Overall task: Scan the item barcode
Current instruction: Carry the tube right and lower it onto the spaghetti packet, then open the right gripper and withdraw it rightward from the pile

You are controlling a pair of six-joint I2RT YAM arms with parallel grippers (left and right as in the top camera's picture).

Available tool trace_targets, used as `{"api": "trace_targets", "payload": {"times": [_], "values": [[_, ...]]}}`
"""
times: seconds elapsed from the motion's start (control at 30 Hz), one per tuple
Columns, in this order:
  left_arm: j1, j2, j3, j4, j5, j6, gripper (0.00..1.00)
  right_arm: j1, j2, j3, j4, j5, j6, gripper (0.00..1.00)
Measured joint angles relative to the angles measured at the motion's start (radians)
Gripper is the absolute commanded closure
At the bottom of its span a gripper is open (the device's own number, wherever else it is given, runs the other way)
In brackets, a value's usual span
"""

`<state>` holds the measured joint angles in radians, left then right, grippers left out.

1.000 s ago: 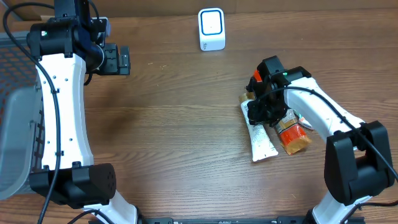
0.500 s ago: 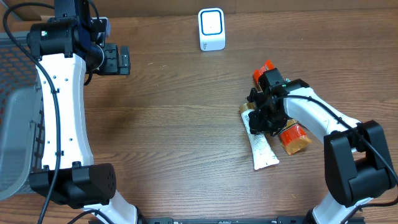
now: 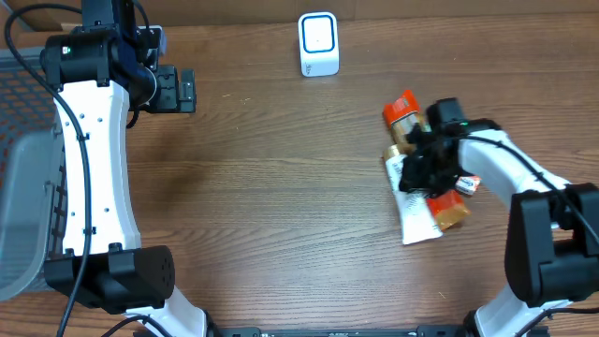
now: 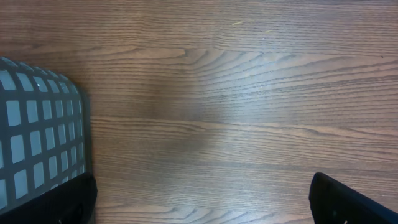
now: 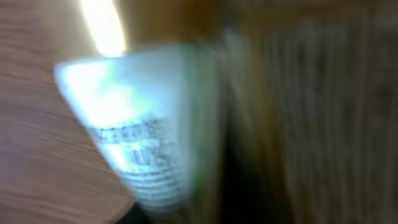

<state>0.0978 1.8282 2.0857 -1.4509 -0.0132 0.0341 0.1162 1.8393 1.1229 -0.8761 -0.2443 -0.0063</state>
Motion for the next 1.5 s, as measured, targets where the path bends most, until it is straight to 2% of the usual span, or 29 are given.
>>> {"api": "trace_targets", "payload": {"times": [0.13, 0.37, 0.53, 0.67, 0.7, 0.73, 0.77, 1.03, 1.2, 1.5], "values": [[0.0, 0.0, 0.0, 0.0, 0.0, 0.0, 0.01, -0.059, 0.0, -0.003, -0.005, 0.033, 0.002, 0.53], [0.0, 0.0, 0.0, 0.0, 0.0, 0.0, 0.0, -0.117, 0.003, 0.003, -0.039, 0.056, 0.003, 0.53], [0.0, 0.0, 0.0, 0.0, 0.0, 0.0, 0.0, -0.144, 0.018, 0.06, -0.143, 0.09, 0.004, 0.49], [0.0, 0.0, 0.0, 0.0, 0.0, 0.0, 0.0, -0.148, 0.027, 0.16, -0.252, 0.115, 0.02, 0.26], [0.0, 0.0, 0.0, 0.0, 0.0, 0.0, 0.0, -0.148, 0.027, 0.19, -0.274, 0.119, 0.026, 0.17], [0.0, 0.0, 0.0, 0.0, 0.0, 0.0, 0.0, -0.148, 0.027, 0.218, -0.296, 0.121, 0.029, 0.03], [0.0, 0.0, 0.0, 0.0, 0.0, 0.0, 0.0, -0.149, 0.027, 0.245, -0.318, 0.124, 0.032, 0.0], [0.0, 0.0, 0.0, 0.0, 0.0, 0.0, 0.01, -0.144, 0.027, 0.421, -0.484, 0.13, 0.033, 0.0], [0.0, 0.0, 0.0, 0.0, 0.0, 0.0, 0.0, -0.111, -0.014, 0.485, -0.512, 0.113, 0.032, 0.0], [0.0, 0.0, 0.0, 0.0, 0.0, 0.0, 0.01, -0.061, -0.38, 0.51, -0.516, -0.007, 0.033, 0.0]]}}
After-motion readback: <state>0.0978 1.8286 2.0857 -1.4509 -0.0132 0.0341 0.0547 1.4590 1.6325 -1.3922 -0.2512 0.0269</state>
